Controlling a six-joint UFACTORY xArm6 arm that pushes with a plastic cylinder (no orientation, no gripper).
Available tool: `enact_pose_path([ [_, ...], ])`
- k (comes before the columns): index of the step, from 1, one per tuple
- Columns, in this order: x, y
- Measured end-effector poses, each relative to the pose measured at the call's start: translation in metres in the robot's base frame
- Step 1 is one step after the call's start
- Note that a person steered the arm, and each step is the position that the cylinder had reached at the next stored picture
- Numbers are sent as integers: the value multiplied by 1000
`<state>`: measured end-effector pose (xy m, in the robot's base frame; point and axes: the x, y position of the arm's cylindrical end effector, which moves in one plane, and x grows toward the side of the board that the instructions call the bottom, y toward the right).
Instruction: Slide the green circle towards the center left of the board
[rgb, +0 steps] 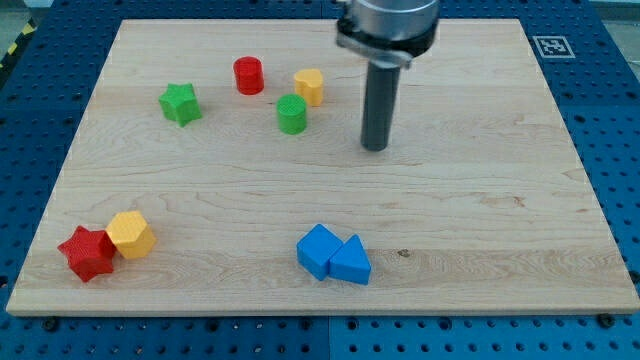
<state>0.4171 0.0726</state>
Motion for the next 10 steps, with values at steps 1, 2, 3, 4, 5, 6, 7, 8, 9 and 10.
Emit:
enact_pose_path([
  [1,-33,-1],
  [2,-46,-31],
  [3,-47,-59],
  [4,-47,-87],
  [5,-41,-100],
  [6,-24,-106],
  [7,-22,-126],
  [8,-3,-147],
  [9,27,-159],
  [10,49,-173],
])
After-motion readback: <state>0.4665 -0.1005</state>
